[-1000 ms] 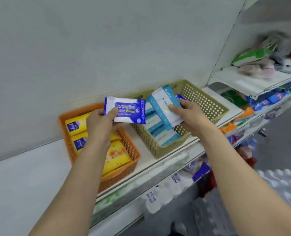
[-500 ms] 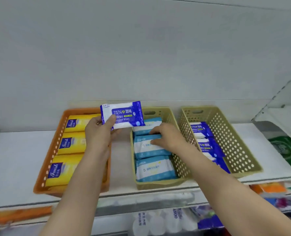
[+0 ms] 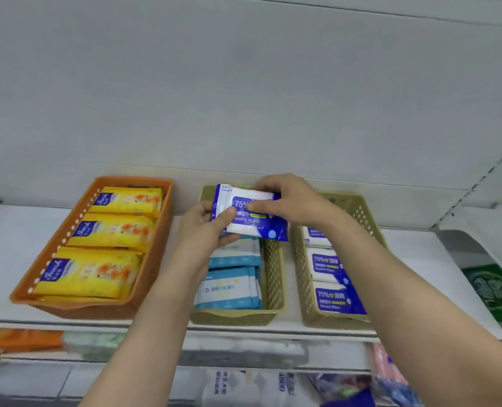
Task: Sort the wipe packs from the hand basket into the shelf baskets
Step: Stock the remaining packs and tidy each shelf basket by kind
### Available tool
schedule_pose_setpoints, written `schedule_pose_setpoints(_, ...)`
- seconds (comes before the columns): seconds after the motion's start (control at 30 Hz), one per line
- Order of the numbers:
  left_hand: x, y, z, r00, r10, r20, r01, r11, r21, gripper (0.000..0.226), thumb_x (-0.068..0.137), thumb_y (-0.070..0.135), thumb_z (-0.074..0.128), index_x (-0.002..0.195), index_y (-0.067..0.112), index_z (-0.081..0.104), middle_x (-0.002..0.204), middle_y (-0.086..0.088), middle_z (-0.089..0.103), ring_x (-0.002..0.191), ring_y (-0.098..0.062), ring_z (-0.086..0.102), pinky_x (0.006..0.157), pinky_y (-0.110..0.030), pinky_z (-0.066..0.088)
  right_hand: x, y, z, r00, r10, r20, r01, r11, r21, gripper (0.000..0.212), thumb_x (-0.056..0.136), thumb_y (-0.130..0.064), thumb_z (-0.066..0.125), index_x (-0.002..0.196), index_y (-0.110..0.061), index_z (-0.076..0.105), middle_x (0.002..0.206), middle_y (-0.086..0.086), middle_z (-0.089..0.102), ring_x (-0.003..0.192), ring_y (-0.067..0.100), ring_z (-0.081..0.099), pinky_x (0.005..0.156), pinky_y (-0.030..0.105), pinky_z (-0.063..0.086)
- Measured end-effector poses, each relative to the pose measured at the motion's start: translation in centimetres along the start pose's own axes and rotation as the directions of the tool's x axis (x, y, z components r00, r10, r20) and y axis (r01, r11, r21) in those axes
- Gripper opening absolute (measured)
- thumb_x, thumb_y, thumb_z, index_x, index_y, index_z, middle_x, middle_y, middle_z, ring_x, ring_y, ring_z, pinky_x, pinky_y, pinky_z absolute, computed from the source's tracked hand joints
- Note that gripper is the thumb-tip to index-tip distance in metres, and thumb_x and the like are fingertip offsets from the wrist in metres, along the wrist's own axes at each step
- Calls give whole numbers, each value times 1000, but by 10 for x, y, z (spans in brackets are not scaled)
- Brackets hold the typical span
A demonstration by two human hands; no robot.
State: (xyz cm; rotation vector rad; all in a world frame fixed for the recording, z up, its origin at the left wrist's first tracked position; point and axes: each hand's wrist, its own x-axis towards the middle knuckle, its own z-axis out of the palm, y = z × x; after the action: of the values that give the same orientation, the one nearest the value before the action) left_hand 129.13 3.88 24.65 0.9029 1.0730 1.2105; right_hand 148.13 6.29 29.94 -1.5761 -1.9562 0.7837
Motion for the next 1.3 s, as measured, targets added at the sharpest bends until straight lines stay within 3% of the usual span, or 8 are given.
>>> schedule_pose_setpoints(0.23, 6, -32, 81, 988, 7, 152, -46, 966, 256, 13, 92, 18, 65, 103, 16, 60, 98, -3, 69, 90, -16, 66, 81, -28, 53, -41, 72, -77, 961, 253, -114, -223, 948, 228, 11, 84, -21, 77, 92, -15, 71, 90, 10, 76, 84, 28, 73, 67, 35, 56)
schedule_pose_setpoints(0.33, 7, -51, 108, 980, -11, 197, -73, 908, 412, 27, 93, 21, 64, 119, 17, 57, 112, 5, 63, 98, -5, 60, 80, -17, 45, -57, 110, -86, 924, 357, -138, -335, 929, 156, 15, 82, -24, 78, 92, -16, 72, 92, 7, 75, 90, 27, 72, 79, 40, 56)
schedule_pose_setpoints(0.53, 14, -61, 130, 955, -109, 274, -68, 823, 564, 34, 92, 8, 59, 124, 20, 56, 119, 0, 67, 107, -16, 64, 95, -44, 52, -73, 140, -76, 915, 402, -22, -401, 904, -146, 17, 78, -35, 80, 90, -31, 69, 98, -6, 69, 87, 9, 66, 66, 24, 50)
schedule_pose_setpoints(0.87, 20, -62, 126, 955, -117, 271, -70, 803, 592, 57, 85, -2, 66, 135, 21, 50, 125, -1, 64, 108, -15, 63, 86, -37, 56, -87, 149, -16, 840, 419, 345, -303, 889, -343, 34, 78, -39, 79, 108, -25, 71, 106, -7, 65, 96, 12, 57, 80, 26, 46)
schedule_pose_setpoints(0.97, 20, -63, 126, 955, -114, 272, -75, 798, 598, 55, 86, -1, 66, 133, 23, 51, 112, 8, 64, 91, 1, 61, 60, -15, 50, -92, 151, -11, 825, 446, 347, -301, 867, -397, 33, 77, -40, 81, 105, -25, 72, 98, -10, 63, 93, 12, 58, 78, 27, 47)
schedule_pose_setpoints(1.1, 20, -64, 127, 958, -116, 262, -73, 785, 615, 55, 88, 2, 66, 136, 24, 49, 115, 8, 62, 97, -6, 60, 60, -16, 47, -96, 149, -6, 899, 380, 219, -242, 845, -477, 39, 73, -40, 83, 107, -28, 69, 102, -9, 64, 98, 13, 59, 79, 31, 52)
schedule_pose_setpoints(1.2, 21, -64, 126, 961, -121, 250, -67, 774, 630, 58, 89, 5, 66, 139, 24, 46, 126, 3, 61, 103, -9, 61, 60, -17, 49, -94, 149, -7, 960, 273, 60, -214, 858, -467, 62, 71, -42, 83, 126, -29, 57, 124, -2, 54, 119, 17, 46, 95, 37, 47)
schedule_pose_setpoints(1.3, 22, -64, 125, 960, -119, 253, -77, 757, 649, 58, 89, 8, 67, 140, 25, 45, 128, 3, 61, 100, -8, 61, 53, -10, 44, -92, 153, -8, 936, 312, 161, -209, 864, -458, 84, 73, -42, 82, 145, -34, 40, 153, -2, 33, 140, 20, 27, 113, 41, 33)
